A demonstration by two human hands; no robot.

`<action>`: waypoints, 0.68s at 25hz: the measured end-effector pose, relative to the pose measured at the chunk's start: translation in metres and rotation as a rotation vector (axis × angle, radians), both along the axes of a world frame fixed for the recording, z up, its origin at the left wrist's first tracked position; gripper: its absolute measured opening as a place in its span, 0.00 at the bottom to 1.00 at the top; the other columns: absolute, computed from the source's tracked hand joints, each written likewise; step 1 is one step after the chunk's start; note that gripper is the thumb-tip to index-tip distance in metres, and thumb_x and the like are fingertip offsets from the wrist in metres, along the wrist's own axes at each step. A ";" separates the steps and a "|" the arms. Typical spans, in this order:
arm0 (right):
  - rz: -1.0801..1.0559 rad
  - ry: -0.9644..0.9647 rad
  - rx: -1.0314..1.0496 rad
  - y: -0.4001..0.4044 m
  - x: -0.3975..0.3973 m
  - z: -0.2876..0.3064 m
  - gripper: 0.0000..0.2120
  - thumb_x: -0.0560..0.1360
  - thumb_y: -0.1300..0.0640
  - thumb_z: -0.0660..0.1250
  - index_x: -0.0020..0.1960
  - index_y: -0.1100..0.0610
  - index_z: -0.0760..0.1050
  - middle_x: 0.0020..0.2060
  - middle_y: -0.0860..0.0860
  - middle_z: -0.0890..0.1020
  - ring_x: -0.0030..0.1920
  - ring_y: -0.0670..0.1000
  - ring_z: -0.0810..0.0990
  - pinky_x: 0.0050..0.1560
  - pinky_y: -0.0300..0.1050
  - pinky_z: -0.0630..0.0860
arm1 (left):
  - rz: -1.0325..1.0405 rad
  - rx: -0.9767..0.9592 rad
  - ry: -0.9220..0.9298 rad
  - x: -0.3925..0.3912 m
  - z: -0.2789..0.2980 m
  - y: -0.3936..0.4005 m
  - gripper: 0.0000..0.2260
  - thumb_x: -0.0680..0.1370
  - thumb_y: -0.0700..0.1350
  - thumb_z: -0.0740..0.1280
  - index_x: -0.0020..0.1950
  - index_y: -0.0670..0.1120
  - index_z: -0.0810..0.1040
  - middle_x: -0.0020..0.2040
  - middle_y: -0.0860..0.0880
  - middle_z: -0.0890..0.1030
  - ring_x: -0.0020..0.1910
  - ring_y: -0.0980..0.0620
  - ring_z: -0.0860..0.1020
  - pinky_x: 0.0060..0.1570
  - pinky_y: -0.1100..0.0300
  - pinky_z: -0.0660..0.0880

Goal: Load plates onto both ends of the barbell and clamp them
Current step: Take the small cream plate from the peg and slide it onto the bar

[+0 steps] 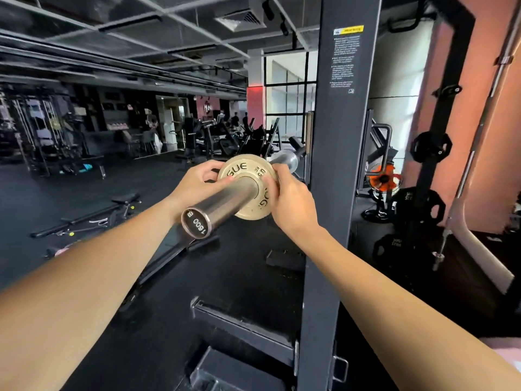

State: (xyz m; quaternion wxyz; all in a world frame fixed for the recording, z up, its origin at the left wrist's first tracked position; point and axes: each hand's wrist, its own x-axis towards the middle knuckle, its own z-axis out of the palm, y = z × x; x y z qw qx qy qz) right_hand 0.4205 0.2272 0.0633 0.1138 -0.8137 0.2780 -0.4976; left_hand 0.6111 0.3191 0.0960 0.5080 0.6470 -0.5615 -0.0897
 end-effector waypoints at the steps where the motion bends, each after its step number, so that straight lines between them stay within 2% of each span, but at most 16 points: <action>1: -0.013 0.005 0.004 -0.018 0.004 0.000 0.14 0.84 0.45 0.54 0.61 0.51 0.70 0.47 0.51 0.84 0.45 0.58 0.81 0.42 0.55 0.77 | 0.002 0.011 -0.037 0.003 0.002 -0.018 0.13 0.77 0.48 0.72 0.60 0.49 0.78 0.51 0.52 0.85 0.47 0.63 0.82 0.46 0.73 0.73; 3: -0.032 0.012 0.012 -0.053 0.012 0.001 0.14 0.84 0.44 0.53 0.62 0.50 0.69 0.47 0.51 0.84 0.45 0.59 0.81 0.43 0.57 0.79 | 0.001 0.025 -0.071 0.010 0.006 -0.055 0.11 0.77 0.48 0.72 0.58 0.50 0.77 0.51 0.53 0.84 0.47 0.62 0.81 0.43 0.76 0.72; 6: -0.045 0.016 0.030 -0.096 0.021 0.003 0.13 0.84 0.44 0.54 0.64 0.48 0.69 0.50 0.51 0.84 0.48 0.59 0.81 0.46 0.58 0.79 | -0.015 0.036 -0.082 0.022 0.004 -0.102 0.09 0.77 0.49 0.72 0.55 0.54 0.76 0.51 0.50 0.85 0.48 0.60 0.81 0.46 0.71 0.71; 8: -0.052 -0.016 0.075 -0.118 0.025 0.004 0.12 0.83 0.45 0.56 0.64 0.47 0.70 0.52 0.50 0.84 0.50 0.57 0.81 0.49 0.56 0.79 | -0.027 0.021 -0.070 0.027 0.003 -0.127 0.08 0.77 0.48 0.72 0.54 0.53 0.77 0.50 0.50 0.85 0.47 0.60 0.81 0.46 0.71 0.72; 12: -0.115 -0.036 0.147 -0.153 0.033 0.006 0.11 0.83 0.46 0.59 0.61 0.49 0.73 0.51 0.52 0.81 0.50 0.57 0.79 0.50 0.55 0.78 | -0.035 0.014 -0.049 0.031 0.006 -0.171 0.10 0.77 0.47 0.72 0.57 0.49 0.77 0.47 0.51 0.83 0.43 0.59 0.80 0.35 0.78 0.71; 17: -0.237 -0.036 0.254 -0.187 0.042 0.020 0.13 0.80 0.51 0.65 0.63 0.52 0.74 0.51 0.55 0.81 0.50 0.55 0.80 0.50 0.50 0.79 | -0.065 0.037 0.051 0.039 0.006 -0.214 0.13 0.78 0.47 0.71 0.60 0.43 0.75 0.45 0.48 0.78 0.38 0.57 0.77 0.22 0.73 0.71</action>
